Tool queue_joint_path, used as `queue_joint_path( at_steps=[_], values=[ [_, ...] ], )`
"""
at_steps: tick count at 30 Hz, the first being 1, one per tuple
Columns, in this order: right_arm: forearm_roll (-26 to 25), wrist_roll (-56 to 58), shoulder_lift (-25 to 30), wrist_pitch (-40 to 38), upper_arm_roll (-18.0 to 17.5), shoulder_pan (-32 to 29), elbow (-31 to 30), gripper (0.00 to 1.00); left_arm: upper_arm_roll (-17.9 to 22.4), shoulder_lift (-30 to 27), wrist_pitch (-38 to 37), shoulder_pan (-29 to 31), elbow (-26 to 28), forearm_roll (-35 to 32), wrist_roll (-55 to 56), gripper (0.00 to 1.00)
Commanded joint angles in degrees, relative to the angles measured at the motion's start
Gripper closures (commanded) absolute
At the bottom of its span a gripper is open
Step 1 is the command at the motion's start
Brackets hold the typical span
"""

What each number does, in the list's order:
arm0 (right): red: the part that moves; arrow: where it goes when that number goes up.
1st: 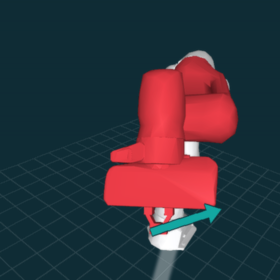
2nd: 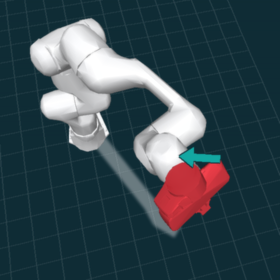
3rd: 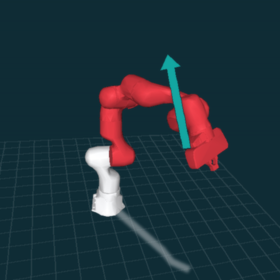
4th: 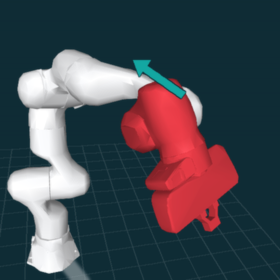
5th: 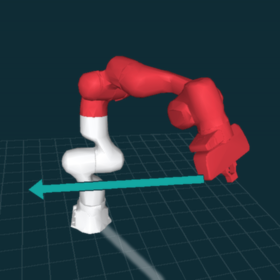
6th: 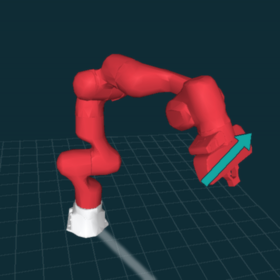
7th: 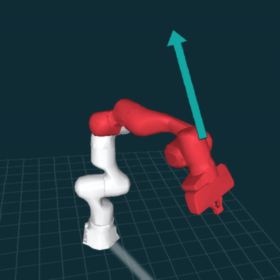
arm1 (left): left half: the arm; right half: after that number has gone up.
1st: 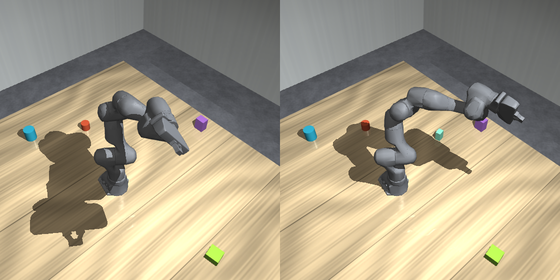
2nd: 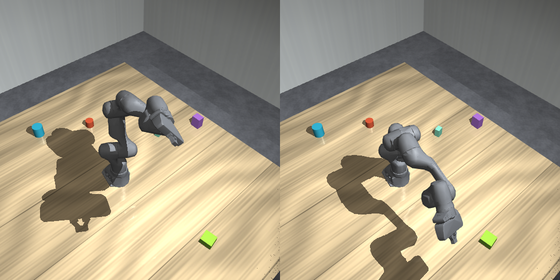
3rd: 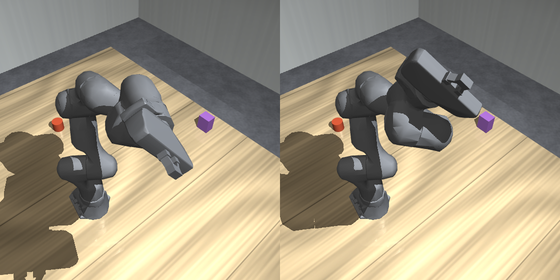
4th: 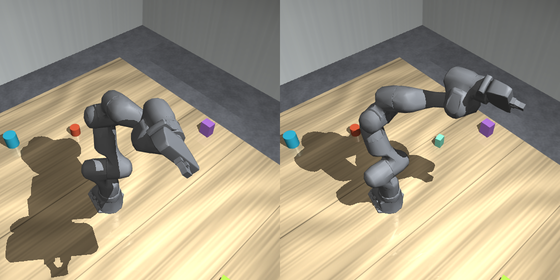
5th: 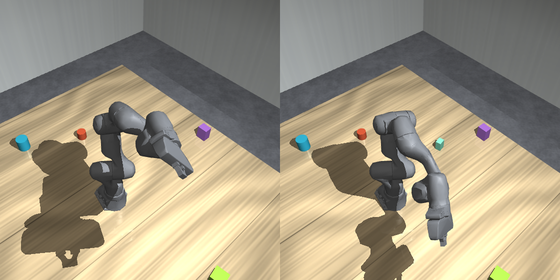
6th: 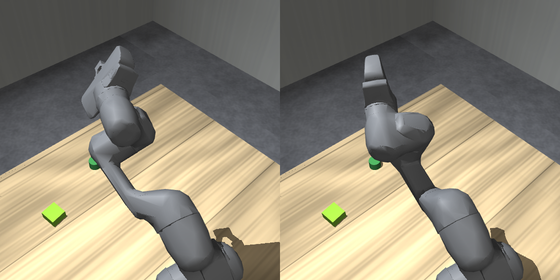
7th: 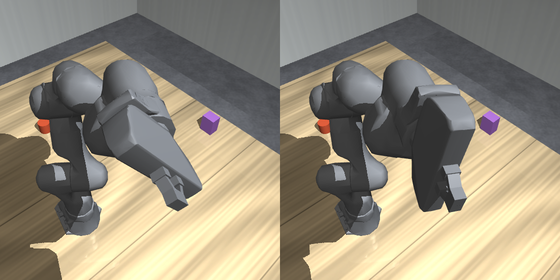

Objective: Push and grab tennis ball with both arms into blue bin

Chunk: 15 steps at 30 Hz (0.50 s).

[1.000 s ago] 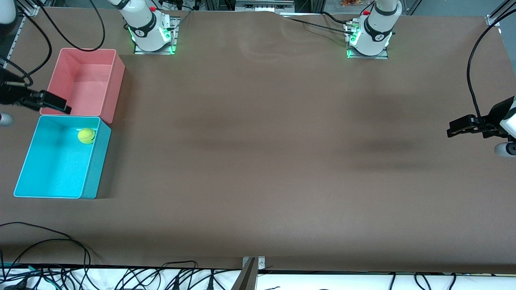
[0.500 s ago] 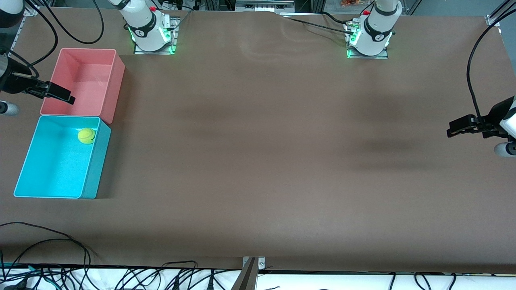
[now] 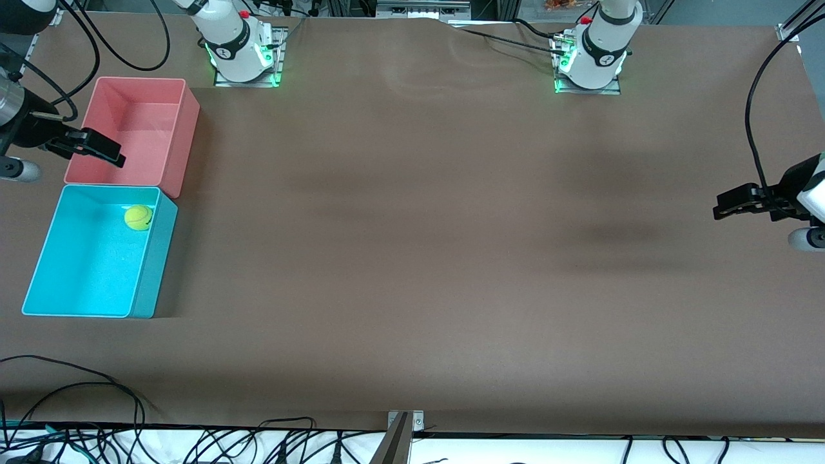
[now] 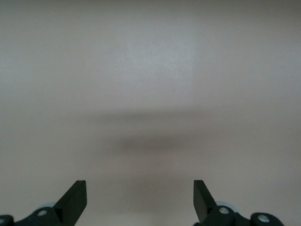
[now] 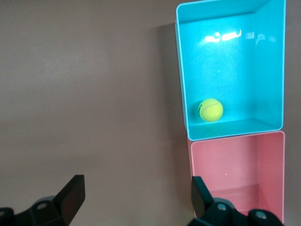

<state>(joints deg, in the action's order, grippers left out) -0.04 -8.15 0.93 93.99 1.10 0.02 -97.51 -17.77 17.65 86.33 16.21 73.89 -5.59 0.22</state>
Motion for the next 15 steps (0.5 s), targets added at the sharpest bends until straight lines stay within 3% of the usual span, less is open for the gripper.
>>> queue_joint_path(
  at_steps=[1,5,9,15],
  values=[
    [-0.3,-0.6,-2.3,-0.2,0.7,1.5,4.0,0.0,8.4,-2.3,-1.2,-7.4,0.3,1.5,-1.5,0.0],
    [-0.7,-0.5,-2.8,-3.0,1.0,2.1,5.7,0.0,11.8,-3.6,-1.3,-9.4,1.8,4.1,-1.9,0.0],
    [3.5,-0.9,-2.9,-3.2,3.1,2.0,5.5,0.0,16.2,-6.0,-1.2,-14.0,5.0,4.7,-1.9,0.0],
    [3.9,-0.5,-3.1,-0.2,3.5,2.1,5.2,0.0,17.2,-9.3,-0.9,-16.4,9.9,4.9,-1.9,0.0]
  ],
)
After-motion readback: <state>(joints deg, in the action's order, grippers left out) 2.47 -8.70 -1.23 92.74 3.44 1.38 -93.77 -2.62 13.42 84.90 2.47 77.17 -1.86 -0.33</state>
